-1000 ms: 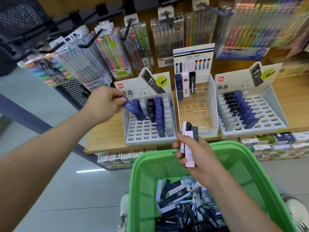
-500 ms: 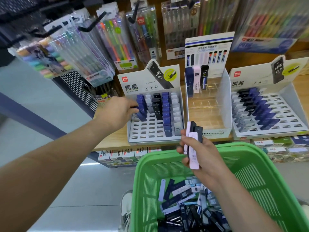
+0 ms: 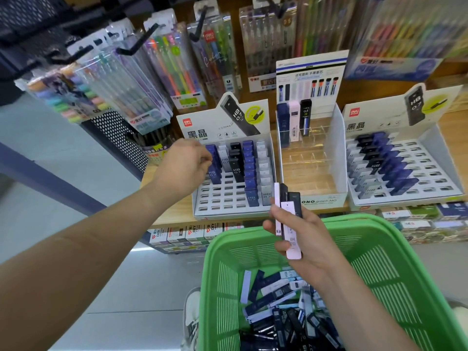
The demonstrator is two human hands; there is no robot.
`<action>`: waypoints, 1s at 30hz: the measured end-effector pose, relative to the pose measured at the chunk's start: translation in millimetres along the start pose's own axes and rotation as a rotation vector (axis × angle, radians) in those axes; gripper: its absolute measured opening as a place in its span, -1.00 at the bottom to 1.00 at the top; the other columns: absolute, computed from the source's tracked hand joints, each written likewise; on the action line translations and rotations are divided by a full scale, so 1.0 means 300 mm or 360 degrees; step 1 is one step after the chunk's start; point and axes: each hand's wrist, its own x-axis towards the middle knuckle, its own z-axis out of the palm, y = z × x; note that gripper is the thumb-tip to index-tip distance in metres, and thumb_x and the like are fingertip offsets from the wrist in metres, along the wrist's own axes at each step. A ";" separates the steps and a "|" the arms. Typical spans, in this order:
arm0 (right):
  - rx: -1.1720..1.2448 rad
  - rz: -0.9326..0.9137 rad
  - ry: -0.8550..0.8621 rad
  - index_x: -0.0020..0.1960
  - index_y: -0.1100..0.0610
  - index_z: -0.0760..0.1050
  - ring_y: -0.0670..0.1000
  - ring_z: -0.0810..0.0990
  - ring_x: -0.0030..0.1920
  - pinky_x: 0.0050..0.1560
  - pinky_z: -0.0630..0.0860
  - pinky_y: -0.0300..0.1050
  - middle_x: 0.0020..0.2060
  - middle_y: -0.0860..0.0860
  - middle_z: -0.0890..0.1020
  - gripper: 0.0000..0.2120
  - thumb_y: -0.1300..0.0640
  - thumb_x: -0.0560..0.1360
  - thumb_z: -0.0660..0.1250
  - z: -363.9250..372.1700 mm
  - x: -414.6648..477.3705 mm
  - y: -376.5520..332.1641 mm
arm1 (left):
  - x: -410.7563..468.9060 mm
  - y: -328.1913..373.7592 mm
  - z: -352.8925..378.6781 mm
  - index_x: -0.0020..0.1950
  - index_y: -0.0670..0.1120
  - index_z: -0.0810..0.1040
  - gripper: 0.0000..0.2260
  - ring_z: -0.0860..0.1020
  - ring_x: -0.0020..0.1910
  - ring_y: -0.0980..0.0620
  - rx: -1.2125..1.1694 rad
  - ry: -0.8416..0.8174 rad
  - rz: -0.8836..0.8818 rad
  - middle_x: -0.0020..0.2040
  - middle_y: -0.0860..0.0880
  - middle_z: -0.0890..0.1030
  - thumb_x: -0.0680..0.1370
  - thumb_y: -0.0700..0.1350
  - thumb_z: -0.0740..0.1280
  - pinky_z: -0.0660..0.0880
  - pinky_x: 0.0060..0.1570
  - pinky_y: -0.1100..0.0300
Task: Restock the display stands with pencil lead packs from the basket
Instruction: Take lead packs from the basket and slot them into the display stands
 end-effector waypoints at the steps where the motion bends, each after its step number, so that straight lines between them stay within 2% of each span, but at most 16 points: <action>1: 0.0007 -0.0001 -0.0012 0.13 0.19 0.59 -0.02 0.67 -0.27 -0.61 0.31 -0.31 -0.21 0.03 0.67 -0.60 0.17 0.30 0.47 -0.003 -0.002 -0.002 | -0.001 0.019 -0.013 -0.03 -0.11 0.68 -0.89 0.53 -0.05 -0.03 -0.0061 0.0017 -0.0011 -0.09 -0.05 0.63 0.52 -0.18 0.36 0.46 0.01 0.12; 3: 0.0026 0.0000 -0.0057 0.12 0.21 0.59 0.00 0.67 -0.27 -0.61 0.31 -0.33 -0.20 0.07 0.67 -0.62 0.16 0.32 0.46 -0.007 -0.009 -0.008 | -0.008 0.082 -0.053 -0.07 -0.06 0.69 -0.91 0.56 -0.18 0.09 -0.0480 -0.0094 -0.0172 -0.18 0.02 0.65 0.51 -0.17 0.39 0.51 -0.07 0.20; 5: 0.0041 0.0012 -0.0112 0.16 0.23 0.58 0.01 0.67 -0.30 -0.61 0.30 -0.35 -0.17 0.10 0.68 -0.59 0.14 0.33 0.46 -0.005 -0.016 -0.013 | -0.020 0.162 -0.091 -0.07 -0.02 0.68 -0.93 0.57 -0.31 0.13 -0.1144 -0.0429 -0.0346 -0.22 -0.02 0.69 0.51 -0.14 0.41 0.56 -0.21 0.24; 7: 0.0013 0.0013 -0.0130 0.15 0.20 0.58 0.01 0.66 -0.33 -0.62 0.29 -0.35 -0.14 0.11 0.70 -0.56 0.11 0.29 0.49 0.000 -0.024 -0.018 | -0.037 0.227 -0.106 0.02 -0.02 0.66 -0.90 0.55 -0.35 0.12 -0.1435 -0.0700 -0.0357 -0.18 -0.06 0.68 0.52 -0.10 0.40 0.55 -0.28 0.28; 10: -0.0098 -0.0029 -0.0146 -0.05 0.07 0.65 -0.01 0.63 -0.40 -0.62 0.28 -0.34 -0.14 0.10 0.72 -0.66 0.04 0.20 0.54 0.007 -0.031 -0.027 | -0.062 0.289 -0.102 0.09 -0.11 0.63 -0.81 0.54 -0.35 0.10 -0.1497 -0.0854 -0.0287 -0.25 0.00 0.63 0.51 -0.10 0.40 0.55 -0.27 0.27; 13: -0.0181 -0.0067 -0.0208 -0.17 -0.05 0.69 -0.05 0.56 -0.43 -0.61 0.28 -0.33 -0.14 0.10 0.71 -0.79 -0.04 0.20 0.55 0.012 -0.036 -0.035 | -0.070 0.298 -0.096 0.00 -0.19 0.61 -0.87 0.56 -0.40 0.09 -0.1610 -0.0820 -0.0374 -0.29 -0.11 0.61 0.48 -0.20 0.44 0.59 -0.27 0.25; 16: -0.0065 -0.0082 -0.0188 -0.16 0.01 0.70 -0.07 0.51 -0.41 -0.61 0.25 -0.33 -0.14 0.08 0.70 -0.78 -0.02 0.22 0.55 0.005 -0.038 -0.045 | -0.067 0.279 -0.103 -0.07 -0.23 0.59 -0.89 0.57 -0.38 0.01 -0.1686 -0.0744 -0.0453 -0.32 -0.15 0.61 0.44 -0.28 0.46 0.61 -0.25 0.18; 18: 0.0038 -0.0098 -0.0135 -0.13 0.08 0.70 -0.07 0.52 -0.37 -0.61 0.25 -0.34 -0.18 0.06 0.68 -0.78 0.07 0.23 0.54 -0.006 -0.038 -0.057 | -0.065 0.266 -0.111 -0.10 -0.24 0.57 -0.89 0.57 -0.37 -0.01 -0.1688 -0.0683 -0.0468 -0.35 -0.12 0.62 0.43 -0.31 0.46 0.61 -0.27 0.19; 21: 0.0132 -0.0178 -0.0030 0.05 0.21 0.60 -0.07 0.52 -0.34 -0.61 0.27 -0.34 -0.23 0.06 0.64 -0.61 0.20 0.23 0.50 -0.017 -0.033 -0.082 | -0.073 0.262 -0.114 -0.16 -0.18 0.52 -0.86 0.57 -0.38 -0.02 -0.1653 -0.0626 -0.0495 -0.37 -0.08 0.62 0.43 -0.36 0.44 0.60 -0.30 0.18; 23: 0.0191 -0.0242 0.0049 0.11 0.23 0.54 -0.08 0.53 -0.35 -0.61 0.27 -0.34 -0.27 0.06 0.63 -0.54 0.24 0.21 0.48 -0.015 -0.029 -0.098 | -0.082 0.272 -0.111 -0.10 -0.14 0.47 -0.79 0.56 -0.37 -0.06 -0.1627 -0.0705 -0.0474 -0.35 -0.11 0.60 0.44 -0.38 0.43 0.59 -0.29 0.09; 26: 0.0240 -0.0324 0.0107 0.05 0.20 0.55 -0.11 0.52 -0.39 -0.60 0.27 -0.33 -0.30 0.03 0.63 -0.60 0.23 0.22 0.48 -0.007 -0.027 -0.118 | -0.099 0.311 -0.112 0.11 -0.01 0.46 -0.64 0.60 -0.30 -0.14 -0.1494 -0.0960 -0.0272 -0.25 -0.21 0.63 0.45 -0.36 0.42 0.59 -0.17 -0.06; 28: 0.0185 -0.0357 0.0134 -0.01 0.16 0.55 -0.12 0.50 -0.42 -0.60 0.27 -0.32 -0.33 0.00 0.62 -0.64 0.18 0.21 0.50 -0.006 -0.028 -0.128 | -0.105 0.345 -0.108 0.25 0.11 0.43 -0.54 0.58 -0.31 -0.08 -0.1338 -0.1047 -0.0095 -0.23 -0.20 0.64 0.47 -0.30 0.41 0.53 -0.25 0.03; 30: 0.0121 -0.0368 0.0140 -0.03 0.14 0.54 -0.14 0.47 -0.44 -0.60 0.27 -0.32 -0.36 -0.03 0.61 -0.64 0.14 0.21 0.52 -0.009 -0.028 -0.137 | -0.107 0.378 -0.100 0.36 0.12 0.38 -0.51 0.54 -0.37 0.04 -0.1225 -0.0974 0.0028 -0.29 -0.12 0.60 0.51 -0.21 0.41 0.46 -0.31 0.19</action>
